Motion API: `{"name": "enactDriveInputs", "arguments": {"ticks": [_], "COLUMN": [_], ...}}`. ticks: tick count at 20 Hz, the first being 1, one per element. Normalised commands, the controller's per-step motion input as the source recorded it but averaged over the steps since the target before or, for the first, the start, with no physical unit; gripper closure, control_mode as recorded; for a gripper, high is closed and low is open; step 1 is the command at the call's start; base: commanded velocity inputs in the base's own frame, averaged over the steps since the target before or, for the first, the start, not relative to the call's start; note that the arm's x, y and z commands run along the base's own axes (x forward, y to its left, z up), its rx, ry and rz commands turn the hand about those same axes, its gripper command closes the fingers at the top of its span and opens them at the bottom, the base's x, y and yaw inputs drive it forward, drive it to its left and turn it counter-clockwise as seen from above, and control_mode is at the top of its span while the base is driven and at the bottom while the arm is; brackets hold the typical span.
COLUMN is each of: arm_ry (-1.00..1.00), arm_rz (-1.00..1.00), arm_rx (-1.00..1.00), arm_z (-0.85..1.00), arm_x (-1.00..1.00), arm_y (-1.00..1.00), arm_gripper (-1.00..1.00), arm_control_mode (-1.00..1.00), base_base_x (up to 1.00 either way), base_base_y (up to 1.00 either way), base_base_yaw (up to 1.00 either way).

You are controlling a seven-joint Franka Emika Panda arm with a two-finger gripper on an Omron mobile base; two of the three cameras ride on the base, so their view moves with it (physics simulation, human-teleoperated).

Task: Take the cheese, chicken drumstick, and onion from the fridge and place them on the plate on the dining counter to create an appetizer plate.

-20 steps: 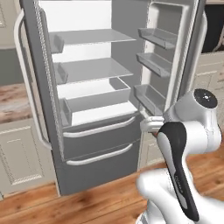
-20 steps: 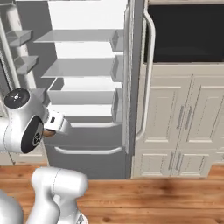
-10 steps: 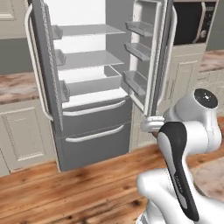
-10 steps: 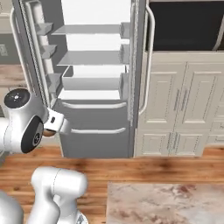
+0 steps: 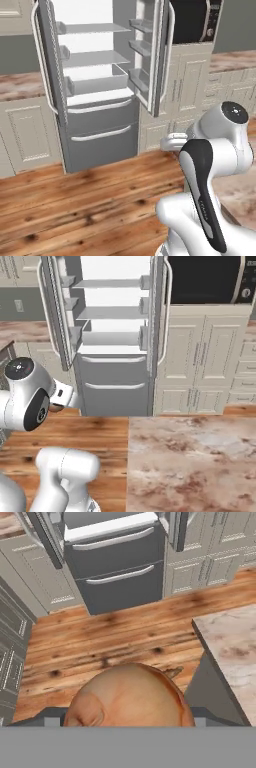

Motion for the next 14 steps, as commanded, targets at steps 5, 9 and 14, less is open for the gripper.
{"name": "enactDriveInputs", "arguments": {"ticks": [5,9,14], "arm_ry": [0.00,0.00,0.00], "arm_rz": [0.00,0.00,0.00], "arm_rx": [0.00,0.00,0.00], "arm_z": [0.00,0.00,0.00], "arm_x": [0.00,0.00,0.00], "arm_y": [0.00,0.00,0.00], "arm_gripper": [1.00,1.00,1.00], "arm_control_mode": [1.00,1.00,1.00], "base_base_x": [-1.00,-1.00,-1.00], "base_base_y": [0.00,0.00,0.00], "base_base_yaw": [0.00,0.00,0.00]}}
